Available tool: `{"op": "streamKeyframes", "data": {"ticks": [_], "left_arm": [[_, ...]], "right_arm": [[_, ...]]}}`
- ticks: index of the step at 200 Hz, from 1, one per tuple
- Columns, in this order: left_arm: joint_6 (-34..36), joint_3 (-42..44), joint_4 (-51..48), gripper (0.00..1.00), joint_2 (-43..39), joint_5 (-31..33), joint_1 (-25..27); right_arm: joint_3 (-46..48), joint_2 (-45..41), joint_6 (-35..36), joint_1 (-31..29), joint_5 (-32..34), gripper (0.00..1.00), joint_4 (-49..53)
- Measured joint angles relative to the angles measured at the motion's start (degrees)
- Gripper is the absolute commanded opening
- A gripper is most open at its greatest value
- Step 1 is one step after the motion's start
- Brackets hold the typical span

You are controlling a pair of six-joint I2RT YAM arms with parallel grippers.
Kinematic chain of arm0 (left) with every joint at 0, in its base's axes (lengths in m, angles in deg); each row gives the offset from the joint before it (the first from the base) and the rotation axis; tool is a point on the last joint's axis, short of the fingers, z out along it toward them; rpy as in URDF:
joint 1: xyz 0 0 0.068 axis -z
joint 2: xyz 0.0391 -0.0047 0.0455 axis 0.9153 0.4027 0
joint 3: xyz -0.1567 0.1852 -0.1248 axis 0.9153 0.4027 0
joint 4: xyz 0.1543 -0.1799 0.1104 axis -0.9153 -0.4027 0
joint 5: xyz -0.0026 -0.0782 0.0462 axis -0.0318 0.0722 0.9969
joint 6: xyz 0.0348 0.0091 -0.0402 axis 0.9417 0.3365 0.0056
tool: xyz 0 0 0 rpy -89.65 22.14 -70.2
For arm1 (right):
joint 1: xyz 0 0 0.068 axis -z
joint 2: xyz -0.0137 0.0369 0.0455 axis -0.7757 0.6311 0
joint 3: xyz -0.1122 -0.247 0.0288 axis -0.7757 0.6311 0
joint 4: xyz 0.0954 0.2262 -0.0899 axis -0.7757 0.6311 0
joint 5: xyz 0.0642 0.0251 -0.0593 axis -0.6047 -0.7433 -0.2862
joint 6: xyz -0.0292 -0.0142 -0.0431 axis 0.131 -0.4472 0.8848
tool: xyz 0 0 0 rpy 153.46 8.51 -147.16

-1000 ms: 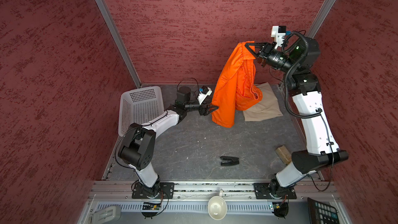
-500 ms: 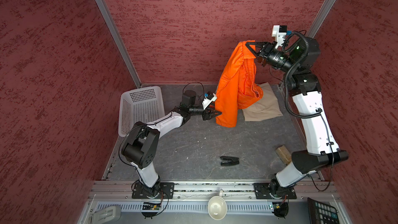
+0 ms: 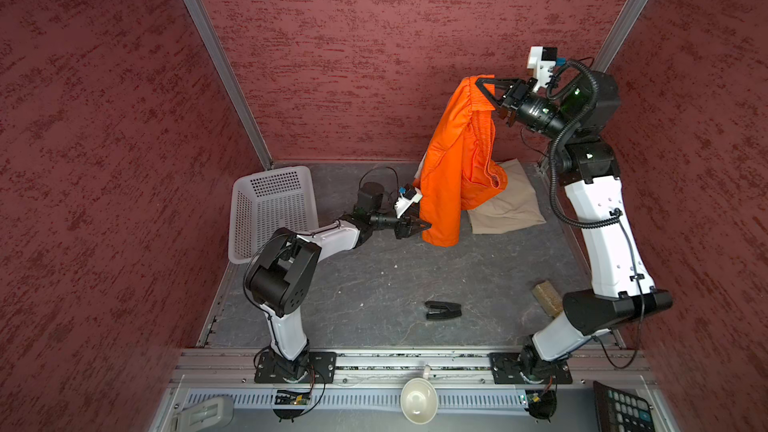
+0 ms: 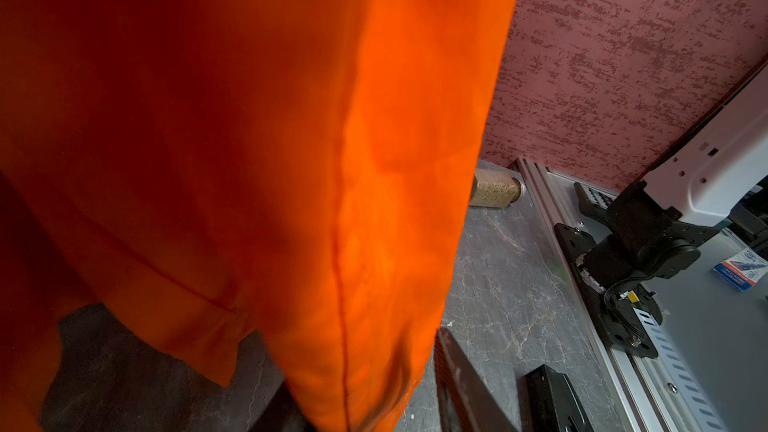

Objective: Fold and stack the shorts

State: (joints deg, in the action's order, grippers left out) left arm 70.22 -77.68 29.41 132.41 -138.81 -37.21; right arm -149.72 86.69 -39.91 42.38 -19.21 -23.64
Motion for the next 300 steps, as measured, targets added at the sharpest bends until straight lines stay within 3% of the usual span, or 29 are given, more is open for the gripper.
{"op": "streamKeyframes", "data": {"ticks": [47,88,171,217,263,300], "left_arm": [[-6.43,2.40,8.35,0.00,1.57,0.63,0.15],[-6.64,4.72,3.54,0.00,-3.69,3.37,-1.40],[8.52,-8.07,-36.63,0.00,-26.88,21.66,-12.57],[14.91,-16.37,-49.64,0.00,-28.74,27.39,-19.12],[19.67,-23.52,-57.86,0.00,-28.81,29.59,-21.03],[21.49,-24.15,-62.03,0.00,-31.63,30.47,-21.70]], "right_arm": [[0.57,-0.68,-0.07,0.79,0.94,0.00,-0.26],[11.15,-7.28,-0.50,4.00,3.17,0.00,-2.23],[32.33,-16.76,-1.84,5.22,10.32,0.00,-3.21],[41.55,-23.80,-3.74,5.22,13.25,0.00,-2.51],[42.10,-28.61,-4.20,5.22,13.99,0.00,2.99],[47.15,-36.44,-6.45,5.20,13.99,0.00,11.13]]}}
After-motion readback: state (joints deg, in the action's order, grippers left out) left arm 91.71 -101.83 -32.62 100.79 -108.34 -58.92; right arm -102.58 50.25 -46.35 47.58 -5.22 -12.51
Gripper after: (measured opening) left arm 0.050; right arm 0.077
